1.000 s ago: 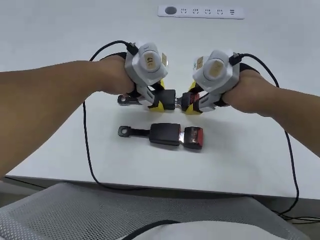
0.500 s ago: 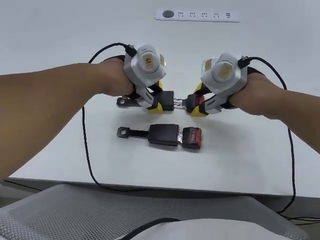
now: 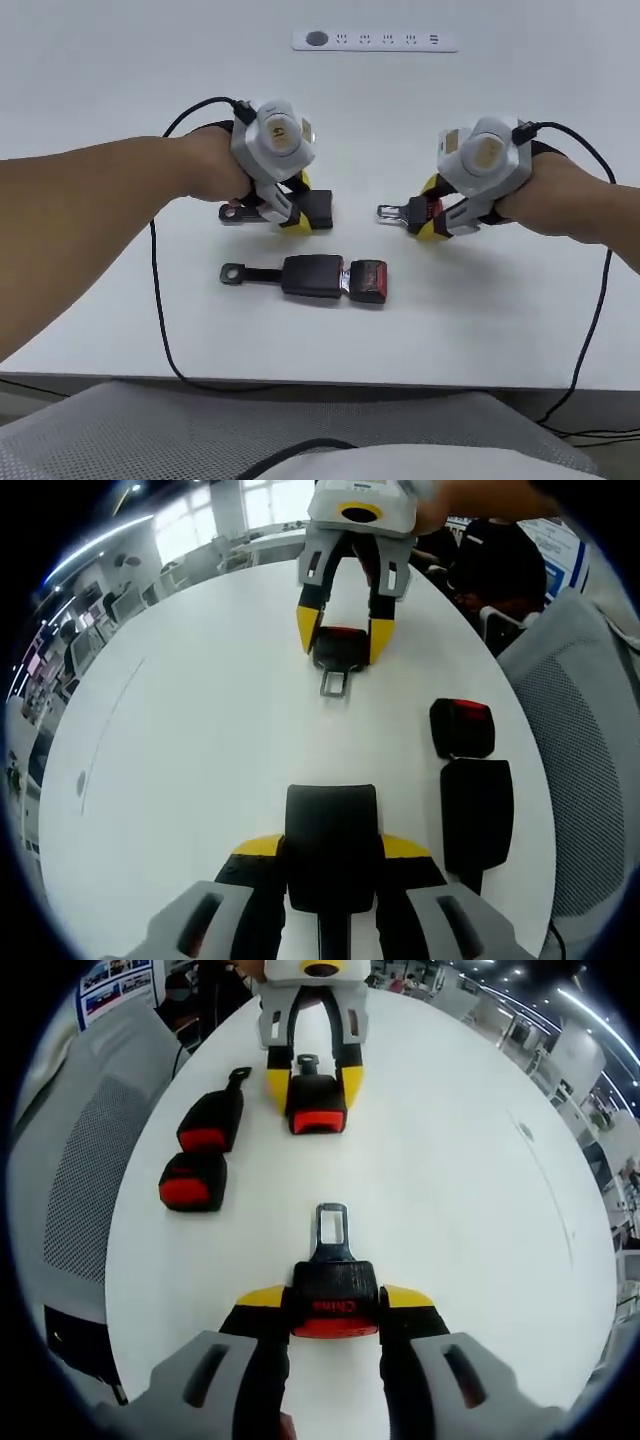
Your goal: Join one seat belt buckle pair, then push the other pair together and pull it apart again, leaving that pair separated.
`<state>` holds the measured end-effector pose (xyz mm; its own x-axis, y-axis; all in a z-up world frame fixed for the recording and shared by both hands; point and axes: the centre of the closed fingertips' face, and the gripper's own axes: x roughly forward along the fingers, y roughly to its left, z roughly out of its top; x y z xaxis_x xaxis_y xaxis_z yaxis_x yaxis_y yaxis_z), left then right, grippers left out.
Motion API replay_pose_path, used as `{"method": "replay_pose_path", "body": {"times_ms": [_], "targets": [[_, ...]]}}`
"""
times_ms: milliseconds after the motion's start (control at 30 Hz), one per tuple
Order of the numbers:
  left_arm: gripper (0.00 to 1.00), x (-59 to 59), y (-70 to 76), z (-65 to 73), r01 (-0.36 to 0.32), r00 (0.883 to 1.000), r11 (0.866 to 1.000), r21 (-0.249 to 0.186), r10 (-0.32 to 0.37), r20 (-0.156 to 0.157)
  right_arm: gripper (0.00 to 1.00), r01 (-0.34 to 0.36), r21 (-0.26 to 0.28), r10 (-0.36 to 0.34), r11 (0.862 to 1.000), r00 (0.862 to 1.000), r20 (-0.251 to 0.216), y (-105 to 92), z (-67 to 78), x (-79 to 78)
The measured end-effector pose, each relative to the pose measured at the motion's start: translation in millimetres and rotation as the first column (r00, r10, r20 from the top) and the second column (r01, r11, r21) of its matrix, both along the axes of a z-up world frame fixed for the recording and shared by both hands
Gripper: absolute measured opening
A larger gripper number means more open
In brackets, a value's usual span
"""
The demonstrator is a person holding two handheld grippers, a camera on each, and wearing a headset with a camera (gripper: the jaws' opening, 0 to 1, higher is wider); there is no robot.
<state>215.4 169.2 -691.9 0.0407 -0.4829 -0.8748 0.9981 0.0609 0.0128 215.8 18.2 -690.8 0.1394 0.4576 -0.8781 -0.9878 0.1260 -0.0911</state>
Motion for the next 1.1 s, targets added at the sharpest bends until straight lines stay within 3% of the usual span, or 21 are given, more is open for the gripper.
{"method": "replay_pose_path", "body": {"times_ms": [200, 500, 633, 700, 833, 900, 967, 1033, 1100], "targets": [[0.35, 2.3, 1.4, -1.8, -0.006, 1.0, 1.0, 0.009, 0.006, 0.002, 0.34, 0.011, -0.03, -0.011, 0.999, 1.0, -0.007, -22.7, -1.0, -1.4], [0.35, 2.8, -0.3, -1.2, 0.01, 1.0, 1.0, 0.011, -0.01, 0.008, 0.35, 0.045, -0.024, -0.046, 0.999, 0.999, -0.018, -33.5, -2.1, -0.4], [0.36, 5.6, -0.4, -0.4, 0.004, 1.0, 1.0, 0.02, -0.005, 0.025, 0.42, 0.094, -0.028, -0.093, 0.995, 0.995, 0.026, -36.0, -0.2, 5.6], [0.36, 4.0, 2.6, -0.1, -0.023, 1.0, 1.0, 0.02, 0.023, 0.013, 0.45, 0.111, -0.022, -0.109, 0.994, 0.993, 0.052, -37.0, 2.1, 3.6], [0.37, 4.5, 6.2, 10.9, -0.048, 0.997, 0.999, -0.006, 0.048, 0.053, 0.49, 0.204, 0.063, -0.208, 0.977, 0.977, 0.054, -37.7, 14.1, 0.1], [0.38, -0.4, 13.4, 22.8, -0.048, 0.995, 0.999, 0.012, 0.047, 0.086, 0.52, 0.234, 0.096, -0.24, 0.967, 0.969, 0.054, -37.9, 16.1, -1.5], [0.41, -5.1, 13.3, 32.1, -0.106, 0.99, 0.993, -0.043, 0.109, 0.092, 0.54, 0.258, 0.129, -0.266, 0.958, 0.963, 0.048, -35.7, 25.5, -10.0], [0.43, -17.0, 10.0, 46.5, -0.17, 0.982, 0.978, -0.121, 0.179, 0.065, 0.57, 0.277, 0.161, -0.287, 0.947, 0.957, 0.044, -33.8, 29.8, -18.0], [0.45, -25.3, 16.2, 51.3, -0.192, 0.976, 0.972, -0.135, 0.203, 0.074, 0.57, 0.275, 0.172, -0.285, 0.946, 0.958, 0.041, -29.9, 35.1, -32.4]]}}
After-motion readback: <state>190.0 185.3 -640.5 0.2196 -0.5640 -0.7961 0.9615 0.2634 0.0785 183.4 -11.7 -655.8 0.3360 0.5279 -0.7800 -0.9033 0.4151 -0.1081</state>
